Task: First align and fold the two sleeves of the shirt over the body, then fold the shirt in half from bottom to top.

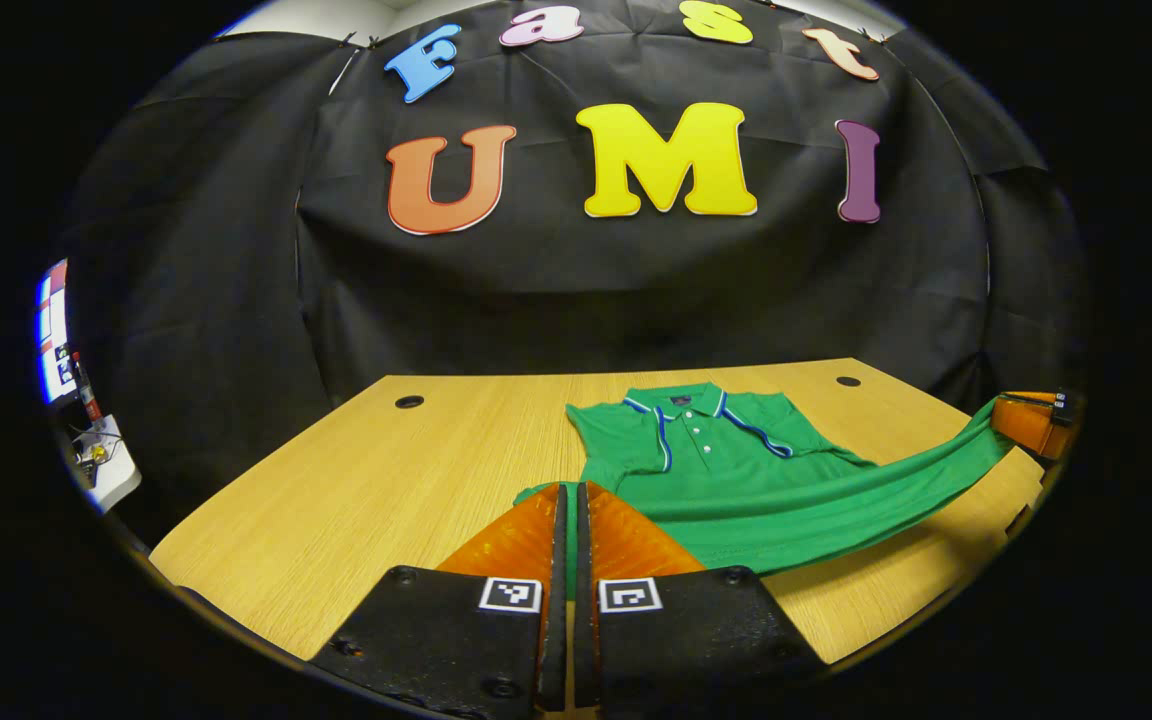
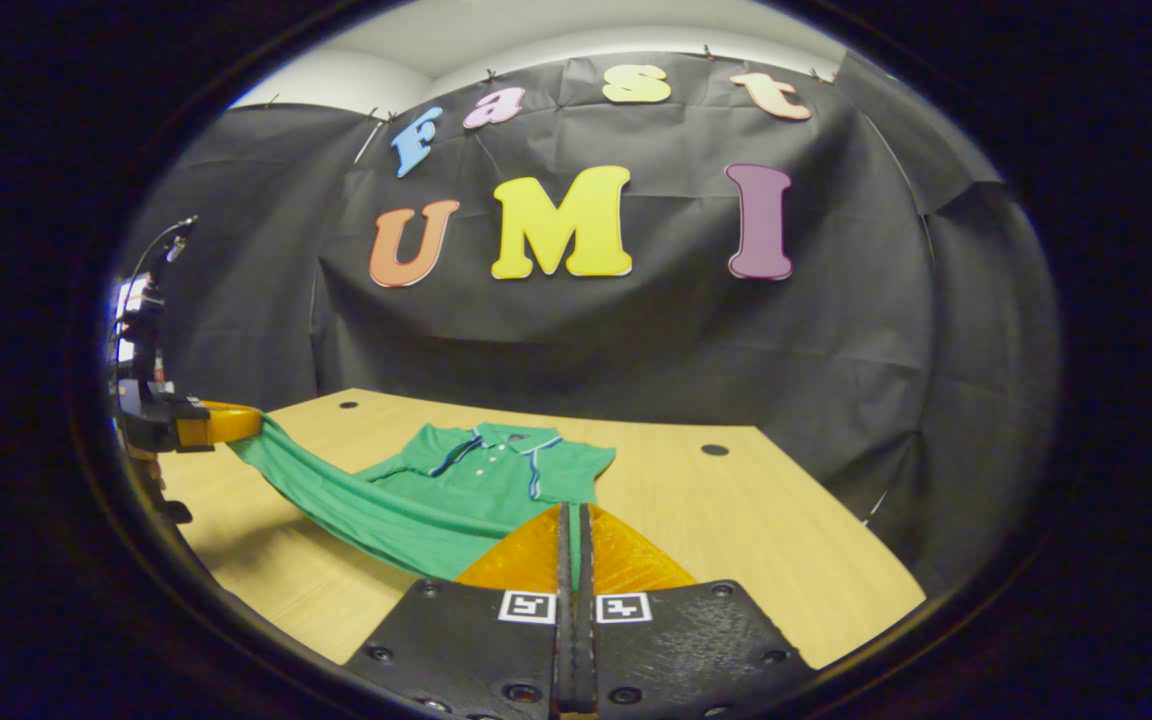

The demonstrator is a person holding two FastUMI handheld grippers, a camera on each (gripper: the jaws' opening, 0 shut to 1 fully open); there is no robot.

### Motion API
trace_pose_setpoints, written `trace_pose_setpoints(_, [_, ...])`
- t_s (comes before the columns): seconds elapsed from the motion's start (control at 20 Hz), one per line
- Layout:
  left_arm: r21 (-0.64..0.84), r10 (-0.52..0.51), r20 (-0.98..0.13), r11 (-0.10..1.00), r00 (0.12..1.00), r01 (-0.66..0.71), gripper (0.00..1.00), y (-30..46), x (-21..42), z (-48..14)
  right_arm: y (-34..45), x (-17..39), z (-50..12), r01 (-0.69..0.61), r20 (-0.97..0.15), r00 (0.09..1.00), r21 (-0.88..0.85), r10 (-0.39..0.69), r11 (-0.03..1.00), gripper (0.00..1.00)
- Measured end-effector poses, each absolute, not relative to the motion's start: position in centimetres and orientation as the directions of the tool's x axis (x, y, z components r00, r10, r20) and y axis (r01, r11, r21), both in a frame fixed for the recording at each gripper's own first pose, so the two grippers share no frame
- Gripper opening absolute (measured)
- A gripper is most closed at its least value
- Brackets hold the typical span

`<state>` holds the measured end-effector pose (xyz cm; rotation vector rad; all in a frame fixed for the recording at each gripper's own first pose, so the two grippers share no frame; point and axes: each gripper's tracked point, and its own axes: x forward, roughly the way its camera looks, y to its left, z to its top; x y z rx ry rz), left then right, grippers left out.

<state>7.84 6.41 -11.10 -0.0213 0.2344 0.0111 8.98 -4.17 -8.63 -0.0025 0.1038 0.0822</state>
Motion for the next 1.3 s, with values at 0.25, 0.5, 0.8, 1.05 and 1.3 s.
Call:
trace_pose_setpoints(0.25, [-0.062,0.006,-0.178,0.998,0.984,-0.018,0.08,6.9,16.5,-7.4,-3.1,18.2,-2.7,-0.083,-0.055,0.995,-0.011,0.082,0.996,0.0])
trace_pose_setpoints(0.5, [-0.017,0.022,-0.143,1.0,0.99,-0.025,0.08,7.7,26.5,-4.5,-2.6,28.1,0.4,-0.031,-0.025,0.999,-0.127,0.029,0.991,0.0])
trace_pose_setpoints(0.8, [-0.061,0.011,-0.156,0.998,0.988,-0.021,0.08,7.3,36.0,-5.9,-2.5,39.0,-0.8,0.02,-0.062,0.998,-0.131,-0.028,0.991,0.0])
trace_pose_setpoints(1.05, [0.009,-0.023,-0.246,1.0,0.969,0.026,0.11,6.5,42.0,-12.6,-3.2,45.7,-5.6,0.06,-0.119,0.99,-0.124,-0.075,0.991,0.0])
trace_pose_setpoints(1.3, [0.094,0.007,-0.316,0.995,0.949,0.024,0.08,6.0,43.9,-17.4,-3.2,48.3,-11.3,0.065,-0.189,0.978,-0.137,-0.09,0.988,0.0])
